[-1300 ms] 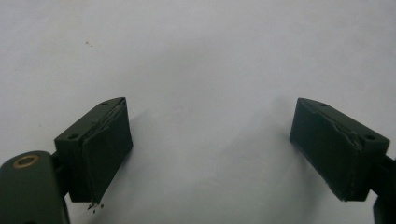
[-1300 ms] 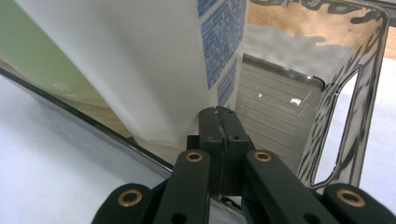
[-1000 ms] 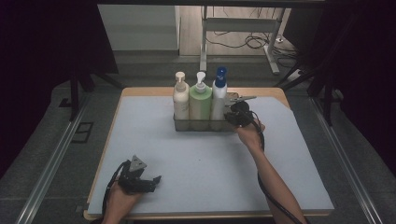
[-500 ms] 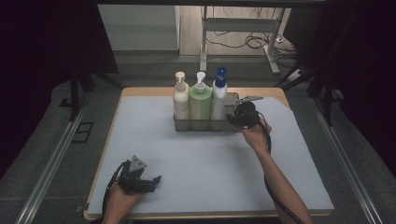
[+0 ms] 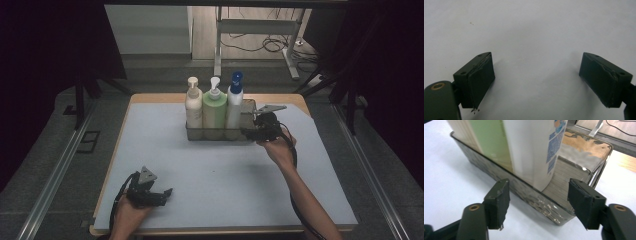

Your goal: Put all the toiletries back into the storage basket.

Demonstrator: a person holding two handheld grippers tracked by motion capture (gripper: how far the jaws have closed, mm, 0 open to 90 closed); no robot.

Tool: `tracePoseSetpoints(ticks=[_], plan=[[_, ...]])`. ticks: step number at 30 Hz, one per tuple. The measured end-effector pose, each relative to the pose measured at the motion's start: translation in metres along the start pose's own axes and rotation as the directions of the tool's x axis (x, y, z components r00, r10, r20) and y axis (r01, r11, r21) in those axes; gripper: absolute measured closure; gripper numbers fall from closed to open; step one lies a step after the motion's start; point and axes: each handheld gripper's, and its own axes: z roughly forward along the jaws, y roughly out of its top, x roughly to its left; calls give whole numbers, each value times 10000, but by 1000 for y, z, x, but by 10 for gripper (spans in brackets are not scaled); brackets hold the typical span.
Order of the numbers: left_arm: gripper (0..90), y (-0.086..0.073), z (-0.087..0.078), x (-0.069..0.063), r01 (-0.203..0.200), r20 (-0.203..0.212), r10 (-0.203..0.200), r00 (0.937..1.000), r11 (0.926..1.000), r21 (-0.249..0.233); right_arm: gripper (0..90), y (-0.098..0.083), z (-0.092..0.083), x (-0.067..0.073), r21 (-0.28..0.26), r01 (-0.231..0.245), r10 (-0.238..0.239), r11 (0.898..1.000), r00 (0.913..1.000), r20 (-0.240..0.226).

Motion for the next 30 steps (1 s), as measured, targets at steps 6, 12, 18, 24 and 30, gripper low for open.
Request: tracePoseSetpoints(ticks=[6,12,18,24,30], plan=[[122,0,0,0,-6,-2,6,10000,10000,0,260,-5,-8,3,140,130,-125,9998,9992,-372],[122,0,0,0,-4,0,4,10000,10000,-1,175,-12,-15,4,79,351,-347,9994,9983,-474],[122,0,0,0,2,-5,-2,10000,10000,-5,117,-21,-26,5,136,467,-460,9988,9980,-441],[122,0,0,0,-1,-6,1,10000,10000,-5,54,-29,-37,6,289,807,-797,9963,9962,-359],[122,0,0,0,-16,-10,16,10000,10000,-5,0,-38,-50,8,306,1182,-1168,9925,9922,-424]])
